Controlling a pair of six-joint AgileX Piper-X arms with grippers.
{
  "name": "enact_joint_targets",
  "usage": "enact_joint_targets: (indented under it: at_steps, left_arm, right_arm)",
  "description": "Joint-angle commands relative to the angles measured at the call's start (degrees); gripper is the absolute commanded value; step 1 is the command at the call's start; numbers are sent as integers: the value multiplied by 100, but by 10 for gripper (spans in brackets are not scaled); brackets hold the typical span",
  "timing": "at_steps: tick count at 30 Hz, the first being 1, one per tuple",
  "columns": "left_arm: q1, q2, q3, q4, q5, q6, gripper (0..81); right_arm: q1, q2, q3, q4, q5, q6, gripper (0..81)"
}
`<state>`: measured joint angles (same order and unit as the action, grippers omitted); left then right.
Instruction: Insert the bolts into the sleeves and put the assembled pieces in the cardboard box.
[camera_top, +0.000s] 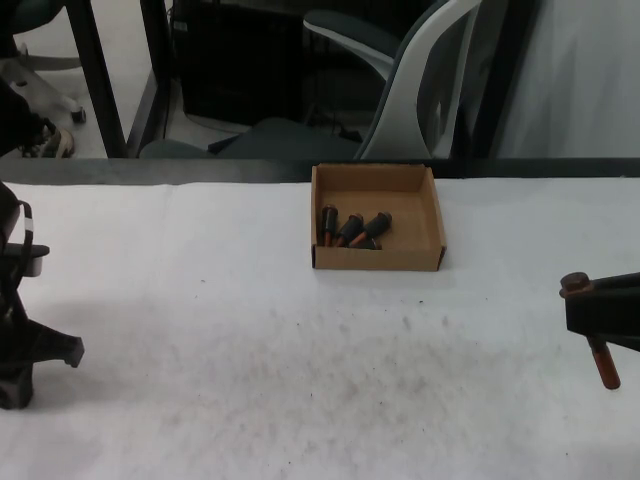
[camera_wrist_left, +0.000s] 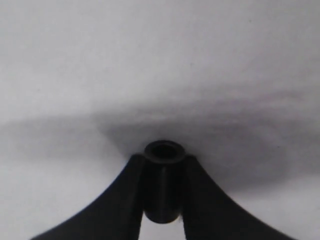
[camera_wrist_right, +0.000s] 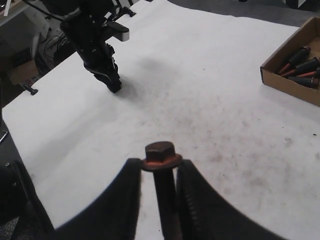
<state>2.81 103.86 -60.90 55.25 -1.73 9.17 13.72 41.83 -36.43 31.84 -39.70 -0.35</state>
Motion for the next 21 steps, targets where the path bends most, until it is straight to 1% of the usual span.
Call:
enact_joint_targets:
  at_steps: [1, 4, 6, 11, 16, 21]
  left_arm:
    - [14, 129, 73, 67, 419, 27, 8]
    - [14, -70, 73, 57, 1045, 9, 8]
    - [4, -281, 86, 45, 1337, 10, 8]
    - [4, -1203, 423, -219, 2192, 23, 8]
    - [4, -2521, 1123, -629, 2968, -20, 8]
    - [-6, -4080, 1991, -1193, 3734, -142, 8]
  right_arm:
    - [11, -1, 2, -190, -57, 35, 2]
    - [11, -1, 2, -433, -57, 35, 2]
    - [11, -1, 2, -514, -57, 35, 2]
    - [11, 15, 49, -515, -57, 493, 2]
    - [11, 325, 123, -443, -4, 816, 2]
    - [23, 1200, 121, -93, 22, 822, 2]
